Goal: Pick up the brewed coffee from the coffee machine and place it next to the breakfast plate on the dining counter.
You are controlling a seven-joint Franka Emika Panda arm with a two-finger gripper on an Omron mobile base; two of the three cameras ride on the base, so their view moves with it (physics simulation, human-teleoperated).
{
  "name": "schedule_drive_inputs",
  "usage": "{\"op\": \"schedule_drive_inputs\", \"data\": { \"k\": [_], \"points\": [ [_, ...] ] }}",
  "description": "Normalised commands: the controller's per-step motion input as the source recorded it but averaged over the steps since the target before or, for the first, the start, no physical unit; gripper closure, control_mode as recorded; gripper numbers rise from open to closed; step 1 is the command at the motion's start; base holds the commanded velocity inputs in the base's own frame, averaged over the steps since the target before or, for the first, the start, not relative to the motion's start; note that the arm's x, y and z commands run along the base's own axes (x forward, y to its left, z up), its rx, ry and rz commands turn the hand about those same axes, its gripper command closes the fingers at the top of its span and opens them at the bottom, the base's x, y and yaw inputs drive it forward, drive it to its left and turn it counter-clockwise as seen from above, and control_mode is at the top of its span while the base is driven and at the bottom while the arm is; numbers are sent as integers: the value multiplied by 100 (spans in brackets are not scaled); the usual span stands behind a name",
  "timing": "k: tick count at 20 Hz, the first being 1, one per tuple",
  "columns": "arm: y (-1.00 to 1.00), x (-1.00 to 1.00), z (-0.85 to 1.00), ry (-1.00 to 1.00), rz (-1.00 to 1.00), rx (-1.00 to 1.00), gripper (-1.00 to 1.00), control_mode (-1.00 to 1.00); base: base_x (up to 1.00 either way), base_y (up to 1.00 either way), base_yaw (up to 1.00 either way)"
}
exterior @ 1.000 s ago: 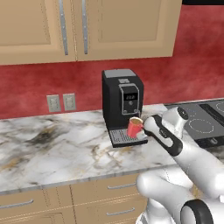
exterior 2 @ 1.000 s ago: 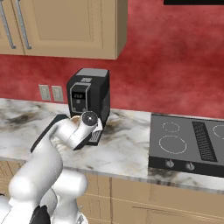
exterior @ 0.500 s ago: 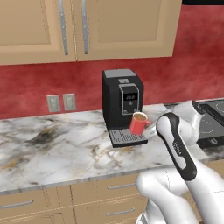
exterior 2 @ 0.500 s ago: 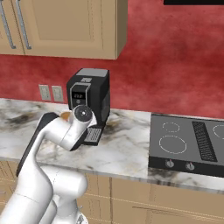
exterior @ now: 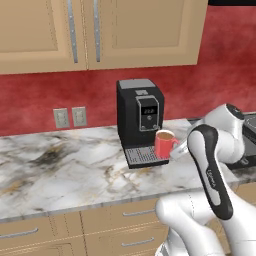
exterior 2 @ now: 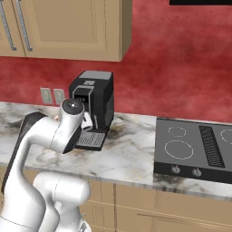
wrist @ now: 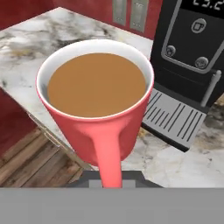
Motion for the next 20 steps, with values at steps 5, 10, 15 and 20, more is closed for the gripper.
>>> {"op": "schedule_drive_inputs", "data": {
  "k": [5, 10, 15, 20],
  "points": [
    [-12, -72, 12, 10, 0, -9, 100, -100, 0, 0, 0],
    [-11, -39, 5, 0, 0, -1, 100, 100, -24, -12, 1],
    [0, 0, 0, 0, 0, 0, 100, 100, -51, -24, 8],
    [0, 0, 0, 0, 0, 0, 100, 100, -34, 5, 30]
  ]
}}
